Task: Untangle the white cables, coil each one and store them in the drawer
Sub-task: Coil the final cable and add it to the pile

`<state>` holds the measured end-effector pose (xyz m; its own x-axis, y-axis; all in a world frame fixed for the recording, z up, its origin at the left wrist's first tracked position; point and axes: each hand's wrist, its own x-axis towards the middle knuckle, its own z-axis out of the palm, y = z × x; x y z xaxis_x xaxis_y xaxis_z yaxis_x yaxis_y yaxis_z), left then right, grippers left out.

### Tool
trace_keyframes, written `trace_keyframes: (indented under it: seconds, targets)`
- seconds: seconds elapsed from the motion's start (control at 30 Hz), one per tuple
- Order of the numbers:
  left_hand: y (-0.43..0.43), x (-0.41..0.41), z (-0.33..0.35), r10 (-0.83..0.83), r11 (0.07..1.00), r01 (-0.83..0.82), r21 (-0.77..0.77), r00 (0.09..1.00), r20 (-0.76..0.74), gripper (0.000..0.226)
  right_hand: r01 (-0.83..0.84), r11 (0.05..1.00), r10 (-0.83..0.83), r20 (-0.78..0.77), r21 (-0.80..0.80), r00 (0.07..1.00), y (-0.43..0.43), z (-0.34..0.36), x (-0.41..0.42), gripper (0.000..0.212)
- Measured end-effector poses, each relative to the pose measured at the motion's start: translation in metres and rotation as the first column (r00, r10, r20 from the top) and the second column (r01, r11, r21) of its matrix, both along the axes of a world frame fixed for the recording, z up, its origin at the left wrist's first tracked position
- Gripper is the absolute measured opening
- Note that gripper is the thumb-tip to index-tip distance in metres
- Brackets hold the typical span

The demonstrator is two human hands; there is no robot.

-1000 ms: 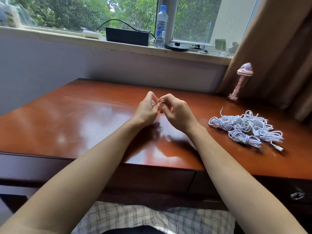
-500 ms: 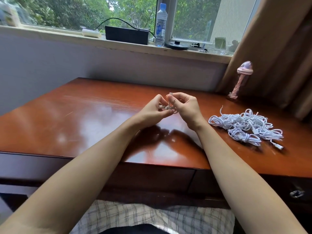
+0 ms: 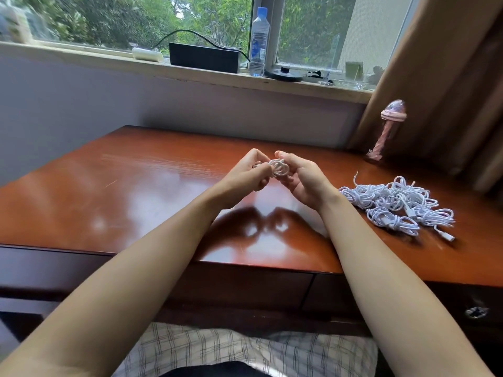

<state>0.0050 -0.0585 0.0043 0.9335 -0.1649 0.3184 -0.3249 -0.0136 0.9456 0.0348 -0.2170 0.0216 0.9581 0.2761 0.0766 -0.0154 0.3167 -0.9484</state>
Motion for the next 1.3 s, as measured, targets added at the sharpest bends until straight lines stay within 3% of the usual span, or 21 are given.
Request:
trace_keyframes:
  seconds: [0.2, 0.4, 0.6, 0.7, 0.93, 1.1, 1.3]
  targets:
    - [0.000, 0.005, 0.003, 0.008, 0.977, -0.025, -0.213, 0.997, -0.082, 0.017, -0.048, 0.999, 0.048, 0.025, 0.005, 0.999, 0.000, -0.002, 0.004, 0.016]
    - [0.001, 0.002, -0.004, 0.006, 0.999, -0.009, 0.033, 0.993, 0.114, 0.032, -0.006, 0.999, 0.008, 0.049, -0.041, 0.999, -0.003, -0.005, 0.006, 0.019]
    - [0.008, 0.012, -0.013, 0.055, 0.962, -0.126, 0.242, 0.959, 0.278, 0.027, -0.018, 1.000, 0.019, 0.072, -0.018, 0.997, 0.000, -0.005, 0.004, 0.020]
    - [0.007, 0.013, -0.013, 0.030, 0.971, -0.091, 0.220, 0.963, 0.268, 0.020, -0.006, 0.999, 0.009, 0.086, -0.039, 0.996, 0.001, -0.005, 0.005, 0.022]
    - [0.004, 0.013, -0.007, 0.097, 0.995, -0.098, -0.007, 0.970, 0.222, 0.019, -0.081, 0.989, 0.103, 0.184, -0.123, 0.977, 0.001, -0.005, 0.003, 0.034]
    - [0.005, 0.017, -0.009, 0.143, 0.988, -0.156, 0.022, 0.949, 0.280, 0.017, -0.040, 0.997, 0.054, 0.210, -0.072, 0.976, 0.002, -0.006, 0.002, 0.039]
    - [0.009, 0.019, -0.015, 0.205, 0.949, -0.281, 0.140, 0.892, 0.402, 0.020, -0.005, 0.994, 0.033, 0.256, -0.110, 0.966, 0.002, -0.006, 0.001, 0.025]
